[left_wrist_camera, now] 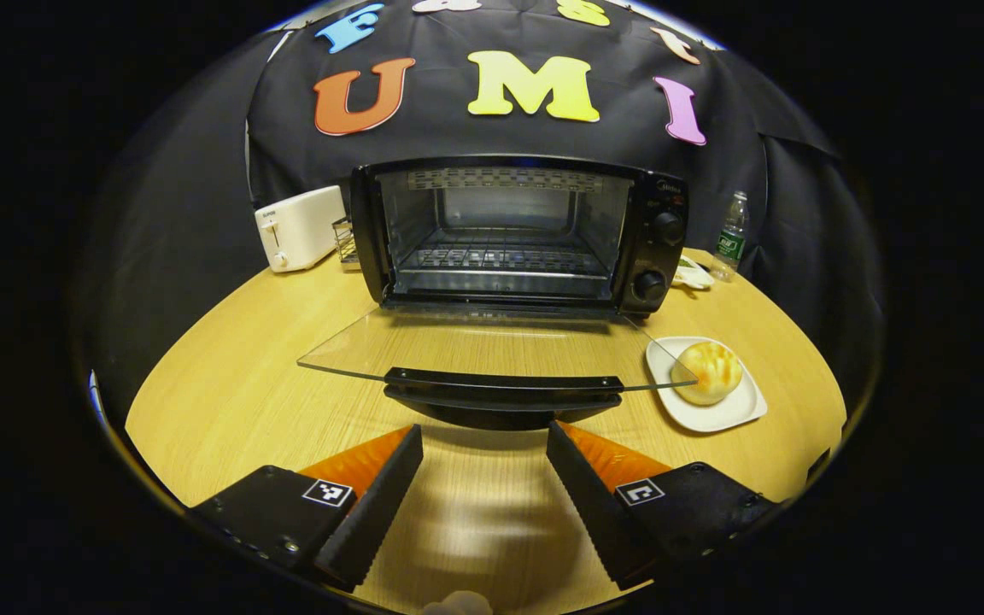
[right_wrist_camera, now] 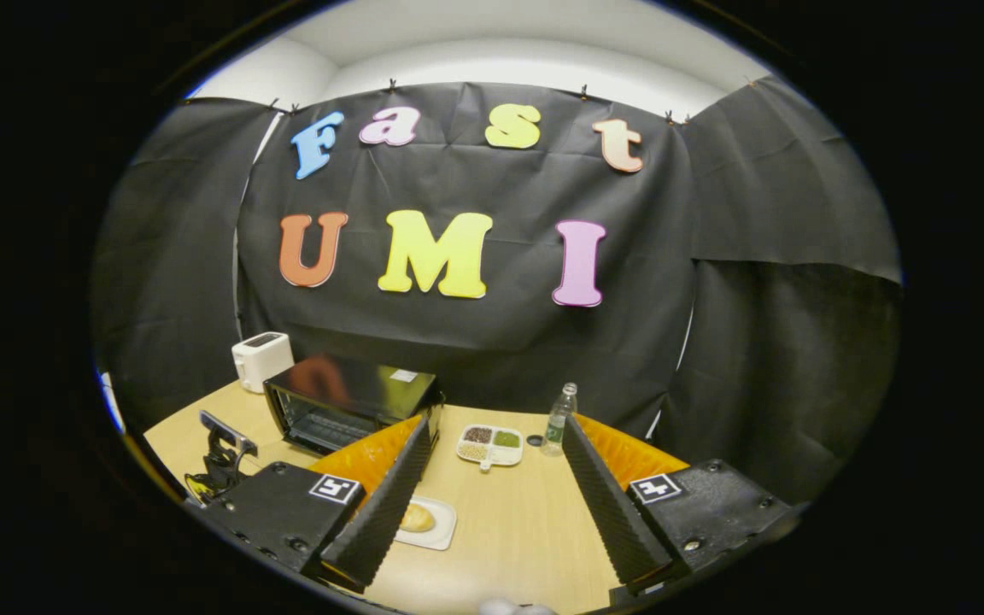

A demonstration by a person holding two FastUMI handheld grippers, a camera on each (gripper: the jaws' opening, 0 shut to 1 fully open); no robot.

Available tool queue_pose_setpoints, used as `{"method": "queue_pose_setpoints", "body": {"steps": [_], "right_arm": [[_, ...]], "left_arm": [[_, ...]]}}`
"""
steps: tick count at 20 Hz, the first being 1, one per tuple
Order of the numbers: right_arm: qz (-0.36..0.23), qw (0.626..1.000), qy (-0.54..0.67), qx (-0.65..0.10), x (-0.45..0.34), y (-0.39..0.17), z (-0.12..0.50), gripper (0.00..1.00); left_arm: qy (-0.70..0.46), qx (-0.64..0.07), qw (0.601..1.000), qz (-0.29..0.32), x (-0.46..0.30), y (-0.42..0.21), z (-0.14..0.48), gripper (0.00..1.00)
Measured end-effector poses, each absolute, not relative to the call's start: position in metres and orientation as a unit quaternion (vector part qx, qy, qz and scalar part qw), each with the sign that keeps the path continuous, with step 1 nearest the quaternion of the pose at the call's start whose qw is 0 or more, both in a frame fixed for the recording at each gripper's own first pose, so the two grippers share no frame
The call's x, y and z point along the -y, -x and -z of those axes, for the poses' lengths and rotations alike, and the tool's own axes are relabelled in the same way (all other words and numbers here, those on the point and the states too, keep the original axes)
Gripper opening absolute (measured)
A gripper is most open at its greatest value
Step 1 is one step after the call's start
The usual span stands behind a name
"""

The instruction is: Open the electric oven with the left hand, put the food in, and close the electric oven.

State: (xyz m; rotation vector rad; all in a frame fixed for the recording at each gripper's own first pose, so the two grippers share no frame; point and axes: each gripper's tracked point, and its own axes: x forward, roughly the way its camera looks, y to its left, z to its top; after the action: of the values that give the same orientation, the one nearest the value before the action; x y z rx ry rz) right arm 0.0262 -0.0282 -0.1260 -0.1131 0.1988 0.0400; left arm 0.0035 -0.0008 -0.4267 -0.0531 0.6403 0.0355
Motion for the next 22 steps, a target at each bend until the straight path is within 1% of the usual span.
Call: {"method": "queue_pose_setpoints", "body": {"steps": [2, 5, 6, 9, 10, 11, 15, 17, 18, 22], "right_arm": [[-0.021, 0.993, 0.057, -0.099, 0.026, -0.027, 0.125, 0.98], [-0.022, 0.993, 0.053, -0.099, 0.026, -0.029, 0.127, 0.98], [-0.022, 0.994, 0.050, -0.100, 0.026, -0.030, 0.129, 0.99], [-0.020, 0.993, 0.048, -0.104, 0.027, -0.029, 0.131, 0.98], [-0.018, 0.993, 0.048, -0.104, 0.029, -0.031, 0.131, 0.98], [-0.016, 0.993, 0.048, -0.104, 0.030, -0.030, 0.131, 0.98], [-0.013, 0.994, 0.044, -0.103, 0.031, -0.030, 0.130, 0.98], [-0.014, 0.993, 0.048, -0.105, 0.029, -0.030, 0.133, 0.99], [-0.016, 0.993, 0.048, -0.105, 0.028, -0.029, 0.133, 0.98], [-0.024, 0.993, 0.044, -0.108, 0.022, -0.030, 0.140, 0.99]], "left_arm": [[0.020, -0.286, 0.958, -0.013, 0.002, -0.008, 0.404, 0.95], [-0.008, -0.229, 0.973, 0.002, 0.006, -0.036, 0.364, 0.95], [-0.012, -0.217, 0.976, 0.006, 0.009, -0.047, 0.356, 0.95], [0.007, -0.204, 0.979, 0.009, 0.013, -0.072, 0.346, 0.95], [-0.007, -0.193, 0.981, 0.011, 0.011, -0.081, 0.338, 0.95], [-0.009, -0.192, 0.981, 0.010, 0.010, -0.085, 0.333, 0.97], [-0.008, -0.193, 0.981, 0.004, 0.010, -0.091, 0.331, 0.98], [-0.006, -0.198, 0.980, 0.005, 0.010, -0.084, 0.336, 0.98], [-0.007, -0.201, 0.980, 0.006, 0.010, -0.080, 0.340, 0.98], [-0.004, -0.225, 0.974, 0.012, 0.010, -0.056, 0.364, 0.98]]}}
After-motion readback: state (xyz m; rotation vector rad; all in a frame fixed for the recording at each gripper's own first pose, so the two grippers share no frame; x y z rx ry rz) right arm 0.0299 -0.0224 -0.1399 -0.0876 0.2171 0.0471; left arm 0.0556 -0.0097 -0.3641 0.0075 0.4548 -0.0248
